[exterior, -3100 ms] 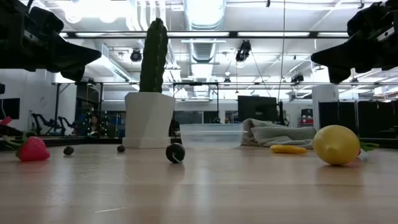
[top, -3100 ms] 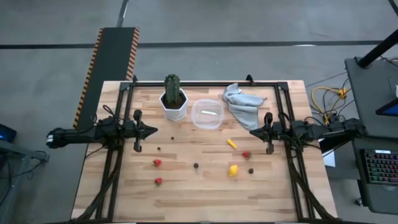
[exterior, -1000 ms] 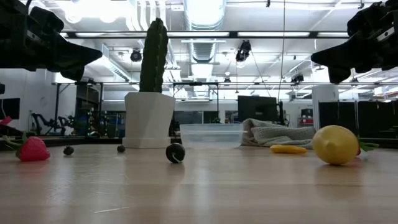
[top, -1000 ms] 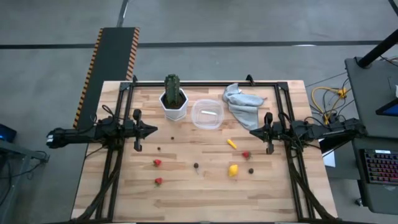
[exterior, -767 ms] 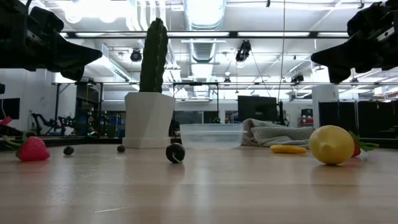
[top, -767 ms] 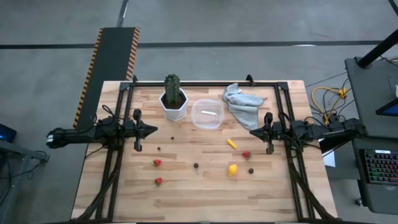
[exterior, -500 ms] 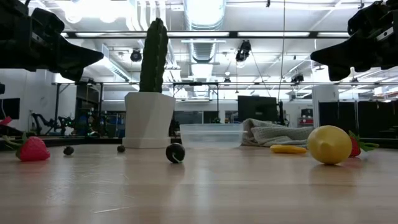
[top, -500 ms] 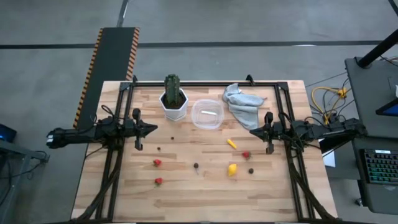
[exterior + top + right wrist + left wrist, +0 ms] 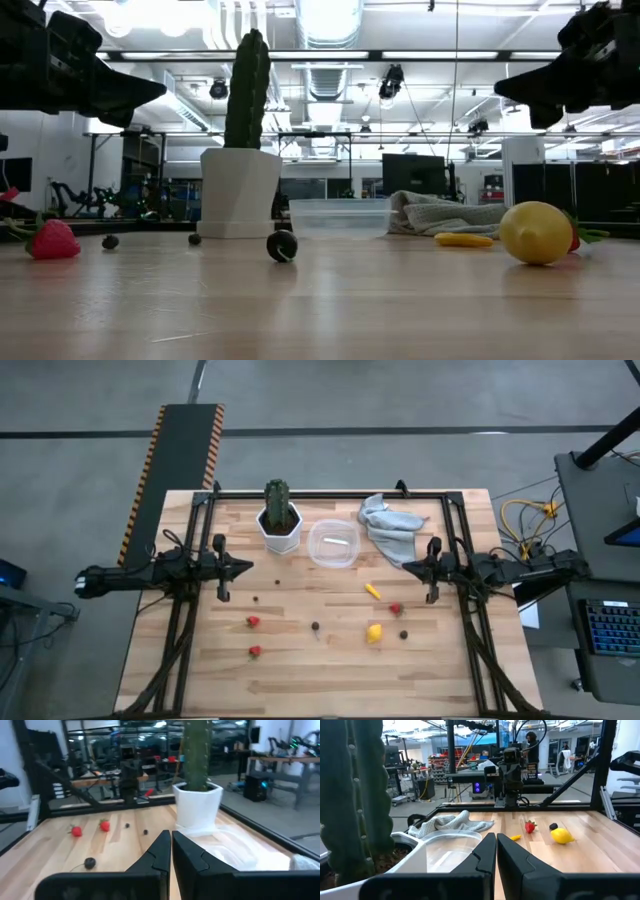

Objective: Pick and placing Produce into tupperware
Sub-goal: Put the small yellow corn into the transparent bin

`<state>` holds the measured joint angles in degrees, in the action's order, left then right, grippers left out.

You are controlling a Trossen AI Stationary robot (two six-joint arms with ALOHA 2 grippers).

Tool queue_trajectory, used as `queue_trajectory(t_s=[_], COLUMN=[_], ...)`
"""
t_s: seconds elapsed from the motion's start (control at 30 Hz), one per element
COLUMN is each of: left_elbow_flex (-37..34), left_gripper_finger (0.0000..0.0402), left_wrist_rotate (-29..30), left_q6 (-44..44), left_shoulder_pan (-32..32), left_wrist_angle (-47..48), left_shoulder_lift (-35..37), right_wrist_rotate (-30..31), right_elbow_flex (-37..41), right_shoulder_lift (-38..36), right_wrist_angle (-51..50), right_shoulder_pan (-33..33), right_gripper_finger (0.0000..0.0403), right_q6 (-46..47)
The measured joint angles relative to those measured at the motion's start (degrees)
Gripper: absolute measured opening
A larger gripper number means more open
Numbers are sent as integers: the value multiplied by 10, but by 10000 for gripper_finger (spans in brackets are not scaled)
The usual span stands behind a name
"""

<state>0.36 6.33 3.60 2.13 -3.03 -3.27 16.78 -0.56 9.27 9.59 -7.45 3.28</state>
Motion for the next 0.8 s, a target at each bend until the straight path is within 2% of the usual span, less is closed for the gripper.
queue_trajectory(t_s=[0.17, 0.3, 0.57, 0.8], left_elbow_flex=[0, 0, 0, 0], left_gripper_finger=[0, 0, 0, 0], left_wrist_rotate=[4, 22, 32, 32], left_q6=[1, 2, 0, -2], left_shoulder_pan=[0, 0, 0, 0], left_wrist_angle=[0, 0, 0, 0], left_shoulder_lift=[0, 0, 0, 0], right_wrist_rotate=[0, -2, -3, 4], right_elbow_flex=[0, -42, -237, -386], right_shoulder_lift=[25, 84, 321, 509], right_wrist_angle=[13, 6, -177, -343], right_shoulder_pan=[0, -7, -52, -53], right_gripper_finger=[17, 48, 134, 175], right_q6=[8, 26, 40, 157])
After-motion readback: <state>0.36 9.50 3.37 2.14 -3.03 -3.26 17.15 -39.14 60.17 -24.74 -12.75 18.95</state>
